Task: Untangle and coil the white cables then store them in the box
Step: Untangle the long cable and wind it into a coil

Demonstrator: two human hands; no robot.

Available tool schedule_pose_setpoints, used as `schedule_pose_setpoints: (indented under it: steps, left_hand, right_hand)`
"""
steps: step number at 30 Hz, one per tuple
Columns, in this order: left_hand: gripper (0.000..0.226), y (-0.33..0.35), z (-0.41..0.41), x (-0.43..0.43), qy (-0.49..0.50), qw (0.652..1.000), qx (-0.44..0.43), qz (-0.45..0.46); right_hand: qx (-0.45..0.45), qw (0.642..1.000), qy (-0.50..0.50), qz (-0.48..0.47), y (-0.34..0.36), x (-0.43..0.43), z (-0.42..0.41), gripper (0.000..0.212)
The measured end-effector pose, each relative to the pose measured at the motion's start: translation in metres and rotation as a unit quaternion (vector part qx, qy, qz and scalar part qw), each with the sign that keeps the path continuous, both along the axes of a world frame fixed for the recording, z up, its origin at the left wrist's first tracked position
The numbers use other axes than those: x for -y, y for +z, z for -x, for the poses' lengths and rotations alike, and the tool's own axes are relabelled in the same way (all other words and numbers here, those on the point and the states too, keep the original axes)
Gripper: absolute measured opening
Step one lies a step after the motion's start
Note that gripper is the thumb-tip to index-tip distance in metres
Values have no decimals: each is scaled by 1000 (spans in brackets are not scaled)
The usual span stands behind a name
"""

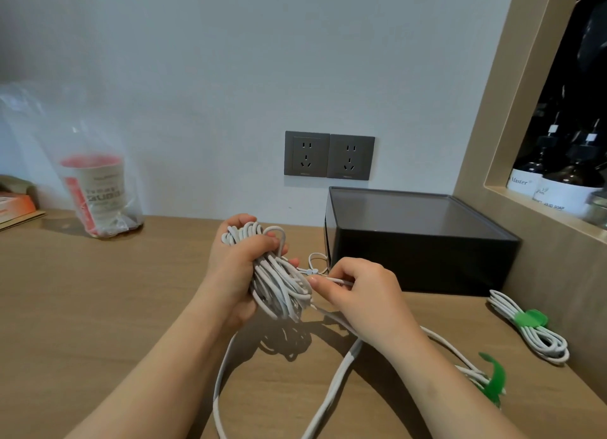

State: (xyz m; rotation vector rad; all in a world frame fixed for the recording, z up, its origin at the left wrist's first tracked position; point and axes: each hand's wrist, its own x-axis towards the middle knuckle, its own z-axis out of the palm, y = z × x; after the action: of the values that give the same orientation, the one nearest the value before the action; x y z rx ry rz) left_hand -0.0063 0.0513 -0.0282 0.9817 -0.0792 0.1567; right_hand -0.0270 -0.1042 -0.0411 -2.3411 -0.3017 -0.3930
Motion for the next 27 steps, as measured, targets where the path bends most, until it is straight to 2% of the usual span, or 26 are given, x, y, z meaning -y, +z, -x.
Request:
schedule_pose_setpoints:
  steps: [4, 7, 10, 13, 15, 19, 22, 25, 27]
  left_hand:
    - [16, 2, -4, -5, -40, 995, -38, 80]
    - [24, 1, -7, -7, -70, 989, -77, 106]
    - [23, -2, -6, -3, -93, 981, -111, 127]
    - [44, -5, -7, 0, -81, 983, -132, 102]
    - [50, -5, -7, -1, -76, 983, -135, 96]
    - [44, -3, -6, -5, -76, 985, -132, 85]
    - [12, -1, -1, -2, -79, 986, -127, 75]
    - [25, -3, -2, -2, -60, 989, -111, 74]
    - [26, -2, -1, -1, -18, 996, -84, 35]
  right_hand:
    - [30, 999, -16, 31, 5, 8, -2, 39]
    - [59, 995, -39, 67, 9, 12, -2, 42]
    - [64, 993, -55, 87, 9, 14, -2, 35]
    - [14, 999, -2, 37, 4, 14, -3, 21]
    - [-27, 999, 46, 3, 2, 10, -1, 10]
    - [-41, 996, 79, -23, 2, 0, 2, 13]
    - [-41, 996, 82, -20, -2, -2, 1, 13]
    - [-48, 995, 90, -21, -1, -1, 2, 14]
    - [-66, 992, 95, -55, 1, -1, 2, 23]
